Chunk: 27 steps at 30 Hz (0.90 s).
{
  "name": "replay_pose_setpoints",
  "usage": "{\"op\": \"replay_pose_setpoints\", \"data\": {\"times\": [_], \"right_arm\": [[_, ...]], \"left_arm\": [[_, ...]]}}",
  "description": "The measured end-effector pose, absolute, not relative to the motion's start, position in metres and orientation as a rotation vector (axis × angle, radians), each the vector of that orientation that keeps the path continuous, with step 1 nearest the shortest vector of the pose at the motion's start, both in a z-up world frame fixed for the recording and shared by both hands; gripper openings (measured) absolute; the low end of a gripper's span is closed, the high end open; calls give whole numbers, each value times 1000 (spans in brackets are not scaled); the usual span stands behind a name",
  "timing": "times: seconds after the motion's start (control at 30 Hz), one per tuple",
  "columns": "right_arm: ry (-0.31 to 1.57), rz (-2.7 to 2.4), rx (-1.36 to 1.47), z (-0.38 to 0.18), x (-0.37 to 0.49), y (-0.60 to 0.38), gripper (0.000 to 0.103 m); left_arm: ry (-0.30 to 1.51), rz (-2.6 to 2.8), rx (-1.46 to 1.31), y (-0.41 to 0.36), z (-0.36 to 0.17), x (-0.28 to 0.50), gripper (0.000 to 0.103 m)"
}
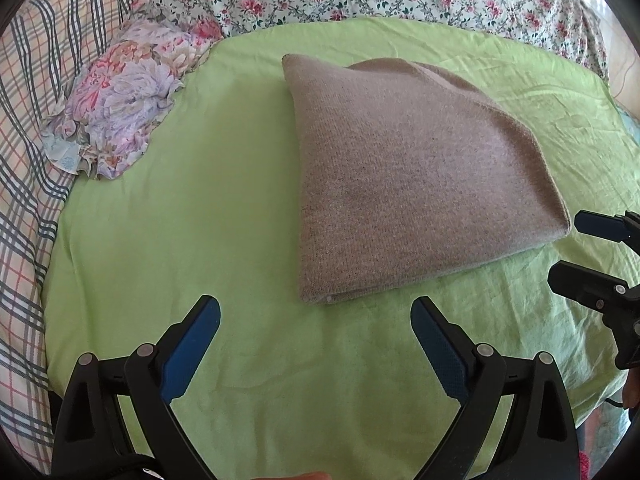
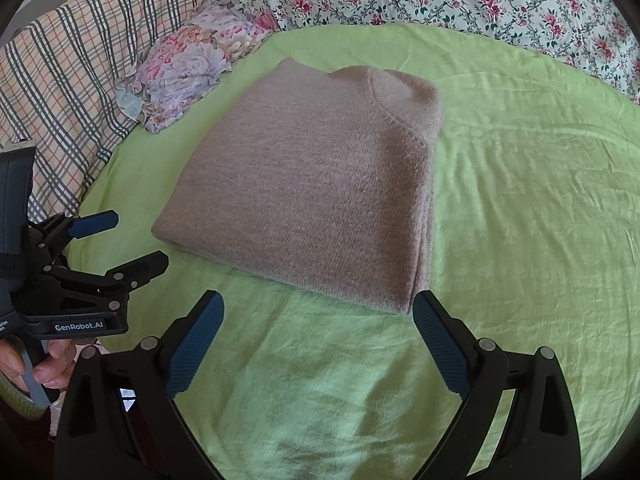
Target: Fold small clothes
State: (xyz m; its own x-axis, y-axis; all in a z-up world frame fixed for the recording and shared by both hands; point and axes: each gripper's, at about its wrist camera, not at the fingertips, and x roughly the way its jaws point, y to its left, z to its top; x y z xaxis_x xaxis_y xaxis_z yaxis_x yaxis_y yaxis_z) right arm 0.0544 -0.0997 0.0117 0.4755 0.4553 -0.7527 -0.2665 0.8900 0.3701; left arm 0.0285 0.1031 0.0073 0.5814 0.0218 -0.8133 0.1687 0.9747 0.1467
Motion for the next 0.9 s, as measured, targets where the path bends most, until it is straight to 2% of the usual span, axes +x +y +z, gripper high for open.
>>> {"op": "replay_pose_setpoints", "data": {"times": [0.9], "right_arm": [[1009, 461, 198, 14, 69, -92, 96]], "left_arm": [[969, -60, 232, 101, 7, 37, 97]]}}
